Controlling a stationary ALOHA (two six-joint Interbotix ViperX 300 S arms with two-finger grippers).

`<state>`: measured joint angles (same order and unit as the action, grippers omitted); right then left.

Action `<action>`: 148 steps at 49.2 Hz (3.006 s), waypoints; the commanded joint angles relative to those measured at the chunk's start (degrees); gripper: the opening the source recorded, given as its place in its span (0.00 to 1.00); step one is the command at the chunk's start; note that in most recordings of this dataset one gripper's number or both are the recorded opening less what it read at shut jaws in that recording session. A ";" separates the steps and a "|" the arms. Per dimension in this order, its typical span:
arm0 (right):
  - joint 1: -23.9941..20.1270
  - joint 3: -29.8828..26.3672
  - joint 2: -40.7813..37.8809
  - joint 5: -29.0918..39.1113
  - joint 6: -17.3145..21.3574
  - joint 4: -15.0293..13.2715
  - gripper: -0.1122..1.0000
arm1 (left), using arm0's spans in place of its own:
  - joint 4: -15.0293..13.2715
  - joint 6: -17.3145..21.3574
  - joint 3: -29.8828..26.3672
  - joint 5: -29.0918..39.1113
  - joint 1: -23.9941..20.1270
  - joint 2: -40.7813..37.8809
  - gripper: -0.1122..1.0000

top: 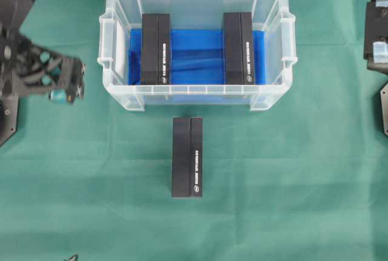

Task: Take the box out of the case with the left arm.
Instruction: 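Withdraw the left gripper to the left side of the table, then move the left gripper over the left black box in the case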

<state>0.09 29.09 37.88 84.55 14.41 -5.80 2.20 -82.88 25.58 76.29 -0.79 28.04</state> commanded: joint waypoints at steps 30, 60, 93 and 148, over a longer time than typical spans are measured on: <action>0.00 -0.53 -0.09 -0.35 0.09 -0.18 0.10 | -0.26 18.02 -2.64 2.37 -17.75 -1.05 0.95; 0.00 -0.53 -0.09 -0.35 0.09 -0.26 0.10 | -0.79 17.67 -3.60 2.64 -17.75 -2.11 0.95; 0.00 -0.53 0.09 -0.35 0.00 -0.26 0.10 | -1.05 17.05 -30.85 2.99 -11.69 -27.69 0.95; 0.00 -0.44 0.18 -0.35 0.00 -0.18 0.10 | -0.26 13.01 -30.32 3.87 -11.07 -29.27 0.95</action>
<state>0.09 29.09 37.88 84.55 14.41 -5.98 1.76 -69.87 -4.13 80.33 -11.87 -3.25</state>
